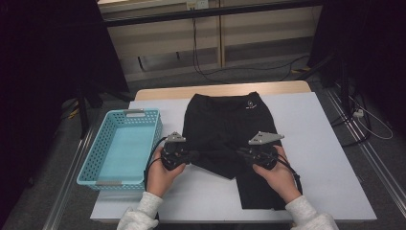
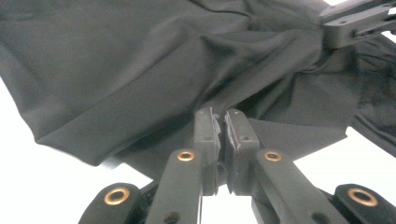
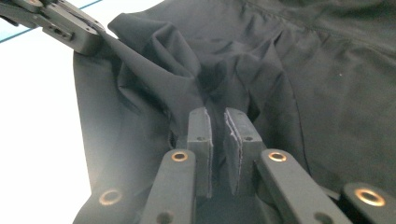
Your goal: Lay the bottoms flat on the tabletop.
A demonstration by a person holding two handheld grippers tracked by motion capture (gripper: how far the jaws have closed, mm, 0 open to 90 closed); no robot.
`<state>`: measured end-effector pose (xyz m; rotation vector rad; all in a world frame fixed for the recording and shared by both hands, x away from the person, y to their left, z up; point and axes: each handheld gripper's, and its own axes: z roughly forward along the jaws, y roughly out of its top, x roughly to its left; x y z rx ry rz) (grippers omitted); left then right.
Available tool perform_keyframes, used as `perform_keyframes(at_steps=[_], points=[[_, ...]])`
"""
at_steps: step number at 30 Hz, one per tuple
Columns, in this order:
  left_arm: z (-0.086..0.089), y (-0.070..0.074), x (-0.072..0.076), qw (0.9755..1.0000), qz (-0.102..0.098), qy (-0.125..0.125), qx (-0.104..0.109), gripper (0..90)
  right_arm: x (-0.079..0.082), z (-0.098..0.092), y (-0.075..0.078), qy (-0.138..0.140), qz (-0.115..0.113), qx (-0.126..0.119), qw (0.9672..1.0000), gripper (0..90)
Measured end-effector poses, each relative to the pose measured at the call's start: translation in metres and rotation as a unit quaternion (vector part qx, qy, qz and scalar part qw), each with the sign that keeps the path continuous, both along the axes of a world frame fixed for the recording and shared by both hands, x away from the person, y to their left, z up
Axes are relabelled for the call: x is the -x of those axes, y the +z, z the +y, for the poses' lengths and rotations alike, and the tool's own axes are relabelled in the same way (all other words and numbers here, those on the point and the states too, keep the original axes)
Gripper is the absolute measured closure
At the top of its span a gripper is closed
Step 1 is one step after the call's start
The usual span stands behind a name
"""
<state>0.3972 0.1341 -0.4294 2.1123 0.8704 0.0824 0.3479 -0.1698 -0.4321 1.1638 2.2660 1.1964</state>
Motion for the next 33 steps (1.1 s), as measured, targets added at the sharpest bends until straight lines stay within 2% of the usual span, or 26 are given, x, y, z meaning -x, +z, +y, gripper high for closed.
perform_keyframes(at_steps=[4, 12, 17, 19, 21, 23, 26, 30, 33], points=[[0.003, 0.007, 0.001, 0.9999, 0.001, 0.008, 0.012, 76.8, 0.000, 0.002, 0.000, 0.003, -0.001, 0.003, 1.0000, 80.5], [-0.007, 0.015, 0.011, 0.9998, -0.014, -0.010, 0.001, 68.0, 0.000, 0.006, -0.001, 0.015, 0.000, 0.008, 0.9999, 81.1], [-0.009, 0.033, 0.019, 0.9992, -0.029, -0.024, 0.014, 66.8, 0.001, 0.008, -0.001, 0.023, 0.002, 0.008, 0.9997, 85.3], [-0.011, 0.036, 0.022, 0.9988, -0.029, -0.035, 0.018, 67.0, 0.000, 0.009, -0.002, 0.025, 0.005, 0.011, 0.9996, 85.4], [-0.015, 0.033, 0.026, 0.9986, -0.023, -0.046, 0.015, 68.5, 0.000, 0.009, -0.003, 0.025, 0.006, 0.013, 0.9996, 85.5], [-0.019, 0.025, 0.029, 0.9982, -0.016, -0.058, 0.000, 69.8, 0.000, 0.010, -0.003, 0.027, 0.007, 0.013, 0.9995, 86.0], [-0.023, 0.012, 0.030, 0.9979, -0.011, -0.061, -0.020, 69.1, 0.000, 0.011, -0.003, 0.027, 0.006, 0.011, 0.9995, 86.3], [-0.025, -0.005, 0.025, 0.9967, -0.049, -0.041, -0.050, 54.5, -0.001, 0.010, -0.003, 0.027, 0.005, 0.009, 0.9996, 86.3], [-0.026, -0.016, 0.020, 0.9962, -0.057, -0.032, -0.058, 54.1, -0.001, 0.010, -0.003, 0.026, 0.007, 0.008, 0.9996, 86.1]])
